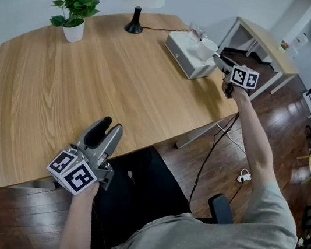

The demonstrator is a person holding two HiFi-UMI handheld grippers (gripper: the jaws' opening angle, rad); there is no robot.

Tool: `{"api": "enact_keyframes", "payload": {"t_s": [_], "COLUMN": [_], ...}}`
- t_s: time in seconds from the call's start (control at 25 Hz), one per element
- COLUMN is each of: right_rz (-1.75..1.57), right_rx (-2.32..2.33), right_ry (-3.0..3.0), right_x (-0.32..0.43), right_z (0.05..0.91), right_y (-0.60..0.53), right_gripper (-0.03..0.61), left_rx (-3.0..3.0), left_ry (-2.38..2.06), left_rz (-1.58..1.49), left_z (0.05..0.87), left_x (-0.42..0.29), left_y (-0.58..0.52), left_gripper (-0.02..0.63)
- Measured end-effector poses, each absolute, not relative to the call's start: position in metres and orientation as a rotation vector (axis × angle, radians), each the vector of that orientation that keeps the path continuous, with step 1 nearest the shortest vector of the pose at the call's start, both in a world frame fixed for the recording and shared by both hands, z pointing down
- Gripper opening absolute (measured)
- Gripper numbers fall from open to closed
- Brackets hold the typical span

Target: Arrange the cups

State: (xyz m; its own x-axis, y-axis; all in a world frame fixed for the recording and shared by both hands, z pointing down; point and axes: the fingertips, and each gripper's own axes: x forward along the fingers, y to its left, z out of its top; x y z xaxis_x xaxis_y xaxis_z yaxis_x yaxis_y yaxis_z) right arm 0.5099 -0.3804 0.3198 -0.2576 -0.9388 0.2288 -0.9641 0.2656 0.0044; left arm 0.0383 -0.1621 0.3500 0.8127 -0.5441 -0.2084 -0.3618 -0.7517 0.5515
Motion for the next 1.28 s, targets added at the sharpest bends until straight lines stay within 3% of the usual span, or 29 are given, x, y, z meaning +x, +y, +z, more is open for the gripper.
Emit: {"api": "enact_keyframes", "payload": {"t_s": [0.16,0.2,0.4,0.8,1.28], "right_rz": [0.218,0.189,0.104,0.188,0.058], "right_rx": [1.968,1.963,1.687,1.054,0.824], "right_ry": [-2.419,-2.489,-2.807,-3.034,-2.973], "right_x": [0.509,0.495,0.376,0.146,0.072], "right_z": [0.298,0.289,0.276,0.337,0.367], "right_y": [-0.351,-0.342,-0.303,-0.236,-0.191], "right_gripper": [0.17,0.134,0.133,0.132,0.132], "left_rx": [2.499,2.501,2.508,2.516,2.529], "left_ry": [-0.664,-0.661,-0.665,-0.67,-0.669], "left_rz": [-0.485,-0.488,-0.495,-0.491,-0.473], "left_z": [0.349,0.349,0.35,0.351,0.353], "left_x": [0.039,0.039,0.037,0.037,0.037], "left_y": [-0.162,-0.163,-0.162,-0.161,-0.159], "left_gripper": [0.181,0.181,0.181,0.181,0.182]}}
